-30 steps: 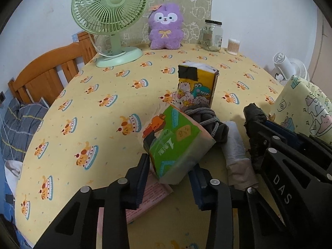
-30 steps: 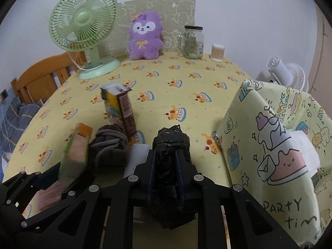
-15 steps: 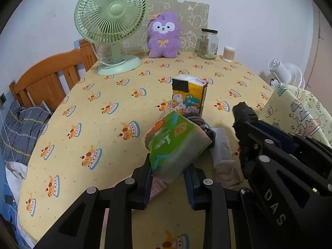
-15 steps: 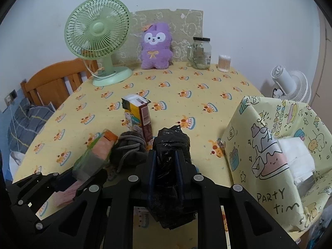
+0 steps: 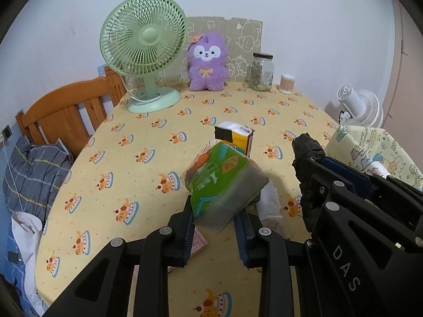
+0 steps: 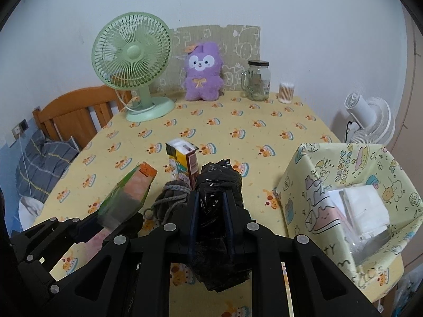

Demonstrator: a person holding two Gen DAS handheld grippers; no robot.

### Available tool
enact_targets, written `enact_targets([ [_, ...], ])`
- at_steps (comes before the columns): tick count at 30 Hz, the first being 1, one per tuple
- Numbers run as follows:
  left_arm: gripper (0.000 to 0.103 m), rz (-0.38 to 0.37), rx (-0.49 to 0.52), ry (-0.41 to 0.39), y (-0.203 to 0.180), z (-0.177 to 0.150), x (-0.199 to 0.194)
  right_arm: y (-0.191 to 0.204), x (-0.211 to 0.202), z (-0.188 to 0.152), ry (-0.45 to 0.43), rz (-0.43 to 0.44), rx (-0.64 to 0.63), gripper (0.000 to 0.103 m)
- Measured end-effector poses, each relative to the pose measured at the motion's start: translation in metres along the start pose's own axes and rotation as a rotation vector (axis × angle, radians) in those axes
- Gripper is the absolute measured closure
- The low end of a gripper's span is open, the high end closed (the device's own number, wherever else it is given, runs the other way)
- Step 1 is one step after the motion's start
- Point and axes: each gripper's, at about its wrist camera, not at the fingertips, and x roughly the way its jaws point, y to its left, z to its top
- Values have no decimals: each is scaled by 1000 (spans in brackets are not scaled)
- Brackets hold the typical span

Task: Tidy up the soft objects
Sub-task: 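Lift the tissue pack with the left tool while the right tool lifts the black bag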

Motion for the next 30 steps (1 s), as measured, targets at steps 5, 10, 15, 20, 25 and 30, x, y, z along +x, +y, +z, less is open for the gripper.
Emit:
enact_targets([
  [5, 76, 14, -1, -26, -1, 5, -14, 1, -13, 8, -25, 11, -7, 82],
  [10, 76, 24, 3, -60, -3, 13, -27, 1, -24, 17, -45, 24, -8, 82],
  [15, 76, 29, 9, -92, -4, 21, -40, 1, -35, 26, -72, 32, -7, 82],
  [20, 76, 36, 12, -114, -5, 28, -47, -1, -44, 34, -88, 37, -7, 82],
  [25, 76, 37, 12, -130, -7, 33, -52, -4, -48, 40, -98, 42, -6, 82],
  [30, 76, 42, 15, -150, -11, 36, -56, -7, -52, 44, -105, 50, 1, 82],
])
